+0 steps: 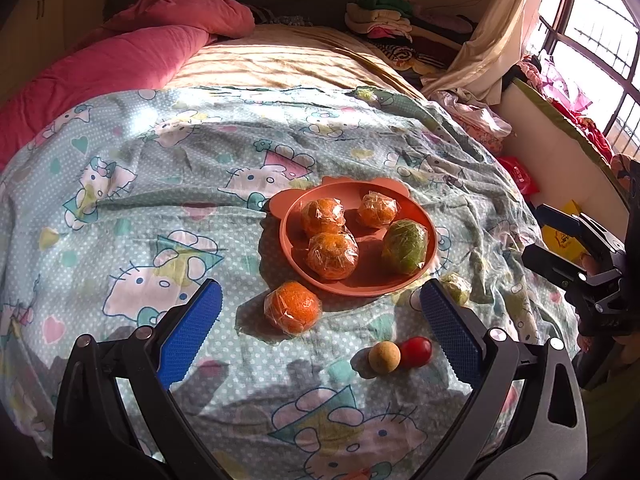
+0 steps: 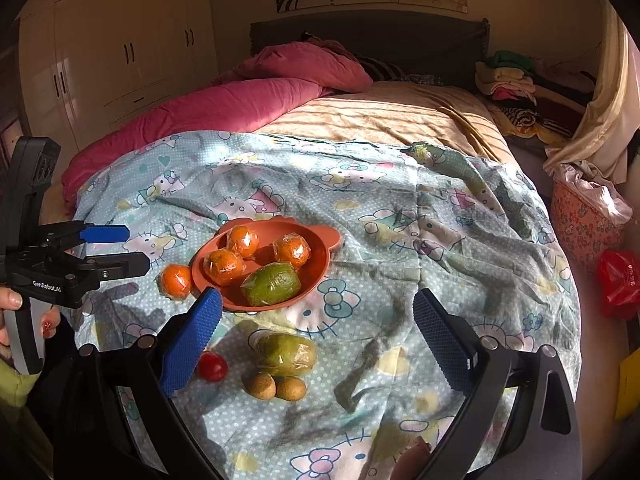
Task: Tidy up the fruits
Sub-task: 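Withdraw both open tools away from the plate, then grasp a small brown round fruit with the left tool while the right tool grasps another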
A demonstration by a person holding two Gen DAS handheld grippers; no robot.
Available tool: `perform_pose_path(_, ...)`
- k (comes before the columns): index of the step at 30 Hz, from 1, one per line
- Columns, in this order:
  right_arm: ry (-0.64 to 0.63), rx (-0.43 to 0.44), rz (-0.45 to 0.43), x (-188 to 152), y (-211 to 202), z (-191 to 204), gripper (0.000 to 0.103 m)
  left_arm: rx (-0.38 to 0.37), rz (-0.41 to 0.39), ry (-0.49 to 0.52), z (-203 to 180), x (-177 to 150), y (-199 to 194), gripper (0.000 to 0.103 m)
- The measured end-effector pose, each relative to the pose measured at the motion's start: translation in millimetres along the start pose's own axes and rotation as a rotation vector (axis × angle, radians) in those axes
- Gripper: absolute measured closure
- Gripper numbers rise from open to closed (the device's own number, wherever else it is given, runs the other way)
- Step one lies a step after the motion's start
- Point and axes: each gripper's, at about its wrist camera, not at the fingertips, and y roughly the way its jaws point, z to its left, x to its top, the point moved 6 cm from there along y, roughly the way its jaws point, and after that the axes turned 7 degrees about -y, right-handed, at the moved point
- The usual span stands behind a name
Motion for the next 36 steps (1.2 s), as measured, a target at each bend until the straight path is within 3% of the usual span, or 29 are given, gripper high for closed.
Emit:
perform_pose_path(18,0.006,0.021,0.063,-40,1,19,0.007,0.003,0.055,0.045,-4,-35,4,0.010)
perform_pose_path(36,-0.019,-0.023,0.133,-74,11,15,0.008,0.004,0.125,0.092,-17,-70,20,0.010)
